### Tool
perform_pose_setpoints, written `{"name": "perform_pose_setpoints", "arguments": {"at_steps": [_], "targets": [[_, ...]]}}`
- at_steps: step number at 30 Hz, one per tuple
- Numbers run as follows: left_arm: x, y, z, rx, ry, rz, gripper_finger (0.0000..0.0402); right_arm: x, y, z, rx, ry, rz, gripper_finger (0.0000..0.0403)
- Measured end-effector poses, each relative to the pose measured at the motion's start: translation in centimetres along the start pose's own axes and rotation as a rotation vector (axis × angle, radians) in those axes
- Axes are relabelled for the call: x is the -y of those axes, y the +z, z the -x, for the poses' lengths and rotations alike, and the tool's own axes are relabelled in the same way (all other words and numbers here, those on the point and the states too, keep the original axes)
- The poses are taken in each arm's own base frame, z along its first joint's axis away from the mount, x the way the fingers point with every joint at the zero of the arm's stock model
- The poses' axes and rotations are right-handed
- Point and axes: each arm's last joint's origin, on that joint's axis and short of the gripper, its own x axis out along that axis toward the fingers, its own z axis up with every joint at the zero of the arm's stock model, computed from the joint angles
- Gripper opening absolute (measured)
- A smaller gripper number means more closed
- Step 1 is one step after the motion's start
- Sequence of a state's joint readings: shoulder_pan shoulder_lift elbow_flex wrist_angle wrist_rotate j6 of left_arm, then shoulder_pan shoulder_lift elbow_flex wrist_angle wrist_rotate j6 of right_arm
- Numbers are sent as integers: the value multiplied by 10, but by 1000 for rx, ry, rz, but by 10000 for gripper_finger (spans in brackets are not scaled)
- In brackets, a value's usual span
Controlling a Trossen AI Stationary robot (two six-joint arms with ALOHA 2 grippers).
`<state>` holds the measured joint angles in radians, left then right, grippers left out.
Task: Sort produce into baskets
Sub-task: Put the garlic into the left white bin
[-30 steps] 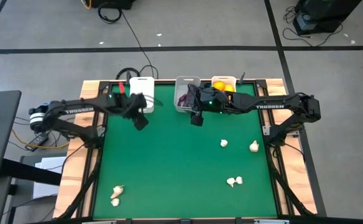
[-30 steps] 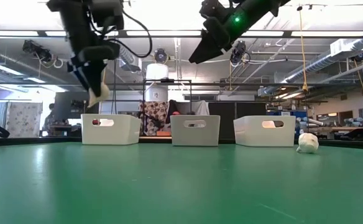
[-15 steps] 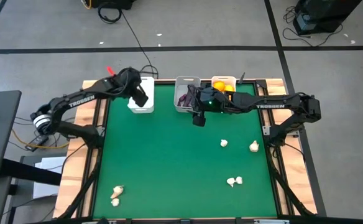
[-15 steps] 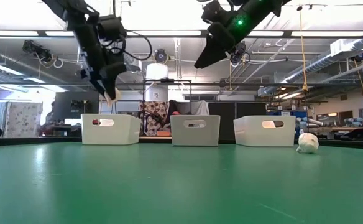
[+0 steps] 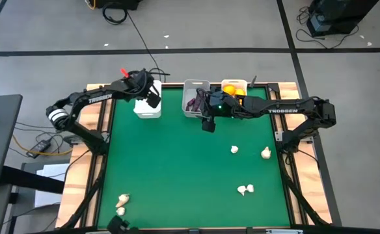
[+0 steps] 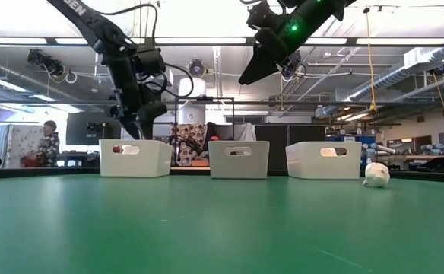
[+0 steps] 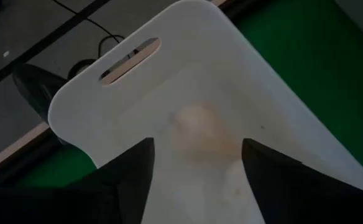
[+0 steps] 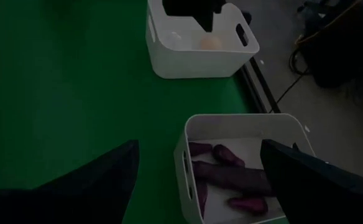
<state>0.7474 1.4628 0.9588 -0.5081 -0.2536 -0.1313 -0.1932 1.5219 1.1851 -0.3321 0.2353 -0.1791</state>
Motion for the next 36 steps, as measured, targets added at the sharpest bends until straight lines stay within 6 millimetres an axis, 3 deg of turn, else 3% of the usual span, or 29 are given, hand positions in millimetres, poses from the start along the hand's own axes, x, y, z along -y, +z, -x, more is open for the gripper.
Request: {"name": "perform_pose_setpoints", "arguments": {"at_steps": [7,15,24,36], "targets": [[-2,-5,2,-48,8,-5,272,0,0,0,-1,1,0,346],[2,-28,48,-153,-10,-44,273,2,0,0,-1,-3,-1,346],[61,-77,113,-191,-159,-163,273,4,1,-1,16,-10,32,346],[126,-156,167,-317,-329,-159,273,17,-1,-3,8,-40,-1,346]]}}
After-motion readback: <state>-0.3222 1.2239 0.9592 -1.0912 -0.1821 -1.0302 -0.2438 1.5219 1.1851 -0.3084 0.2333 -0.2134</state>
